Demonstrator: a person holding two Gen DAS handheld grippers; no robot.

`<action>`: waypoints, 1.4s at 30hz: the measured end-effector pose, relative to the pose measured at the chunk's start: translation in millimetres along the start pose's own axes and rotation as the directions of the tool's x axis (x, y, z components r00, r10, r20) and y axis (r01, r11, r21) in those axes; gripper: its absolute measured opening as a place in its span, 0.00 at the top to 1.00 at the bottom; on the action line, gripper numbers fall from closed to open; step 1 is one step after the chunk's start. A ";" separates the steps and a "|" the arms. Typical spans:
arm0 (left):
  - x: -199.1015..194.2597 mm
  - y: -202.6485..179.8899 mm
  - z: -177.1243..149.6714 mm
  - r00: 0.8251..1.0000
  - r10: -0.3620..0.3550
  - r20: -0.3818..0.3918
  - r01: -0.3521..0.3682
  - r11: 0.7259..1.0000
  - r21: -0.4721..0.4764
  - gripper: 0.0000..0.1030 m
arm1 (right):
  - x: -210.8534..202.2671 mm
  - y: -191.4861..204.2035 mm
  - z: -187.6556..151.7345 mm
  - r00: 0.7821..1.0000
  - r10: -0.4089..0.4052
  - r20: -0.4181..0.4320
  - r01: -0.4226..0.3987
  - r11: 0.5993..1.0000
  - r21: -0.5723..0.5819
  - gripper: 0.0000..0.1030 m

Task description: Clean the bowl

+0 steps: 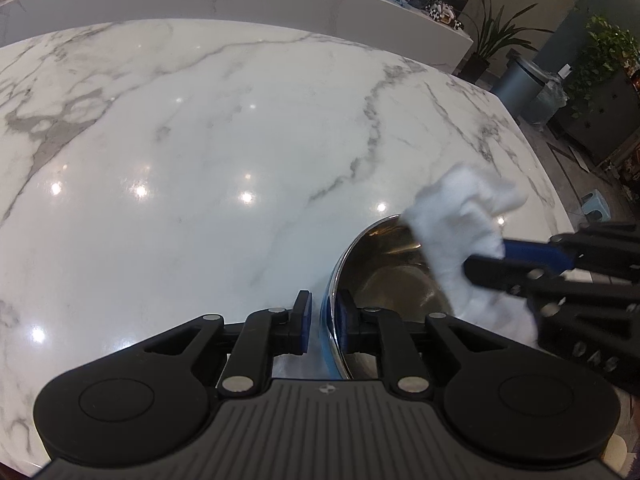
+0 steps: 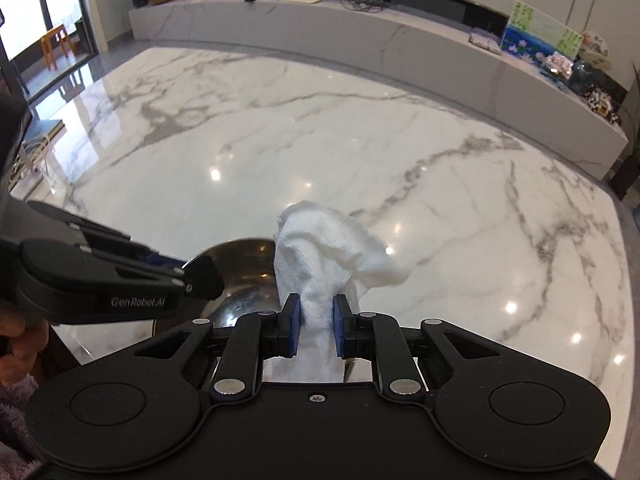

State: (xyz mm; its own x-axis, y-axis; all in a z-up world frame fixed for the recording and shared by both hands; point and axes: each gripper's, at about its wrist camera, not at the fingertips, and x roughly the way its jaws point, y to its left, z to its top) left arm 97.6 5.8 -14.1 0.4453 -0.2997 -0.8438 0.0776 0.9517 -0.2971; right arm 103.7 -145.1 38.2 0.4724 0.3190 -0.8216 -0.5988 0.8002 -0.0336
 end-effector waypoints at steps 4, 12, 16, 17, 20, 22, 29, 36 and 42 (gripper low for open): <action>-0.1 -3.0 -0.1 1.000 -0.005 0.000 0.005 1.000 -0.001 0.76 | -6.3 -6.1 1.7 1.000 -0.015 0.018 0.015 1.000 0.018 0.86; 4.9 -7.1 -3.0 1.000 0.001 -0.023 -0.001 1.000 0.005 0.66 | -17.3 -20.7 -2.1 0.997 -0.065 0.049 0.062 0.996 0.066 0.86; 7.4 -9.3 -5.6 0.999 0.001 -0.037 -0.001 1.000 0.006 0.64 | -19.5 -35.5 -9.0 0.993 -0.104 0.058 0.097 0.989 0.113 0.86; 8.0 -9.9 -6.1 0.999 0.000 -0.039 0.000 1.000 0.005 0.64 | -18.9 -38.1 -11.5 0.992 -0.110 0.056 0.102 0.987 0.122 0.86; 10.2 -11.2 -7.8 0.999 -0.003 -0.046 0.003 1.000 0.001 0.63 | -15.0 -46.6 -20.9 0.991 -0.128 0.048 0.120 0.981 0.152 0.86; 11.9 -12.0 -8.9 0.999 -0.005 -0.051 0.005 1.000 -0.001 0.63 | -9.5 -51.8 -30.6 0.990 -0.134 0.047 0.124 0.976 0.177 0.86; 15.2 -11.6 -10.3 0.999 0.006 -0.048 -0.006 1.000 -0.012 0.83 | 12.8 -60.5 -66.5 0.990 -0.126 0.063 0.105 0.959 0.264 0.85; 15.8 -11.1 -9.5 0.999 0.035 -0.010 -0.035 0.998 -0.060 0.85 | 27.1 -58.3 -83.1 0.986 -0.139 0.089 0.108 0.951 0.288 0.78; 16.5 -9.6 -6.2 0.996 0.077 0.037 -0.074 0.993 -0.088 0.85 | 15.6 -52.6 -97.6 0.972 -0.178 0.155 0.120 0.939 0.323 0.50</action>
State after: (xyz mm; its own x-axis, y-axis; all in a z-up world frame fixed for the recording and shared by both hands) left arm 98.7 -8.7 -27.9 0.4829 -0.2224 -0.8470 -0.0344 0.9616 -0.2721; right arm 79.4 -231.8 -28.3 0.6661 0.2463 -0.7040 -0.2961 0.9536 0.0534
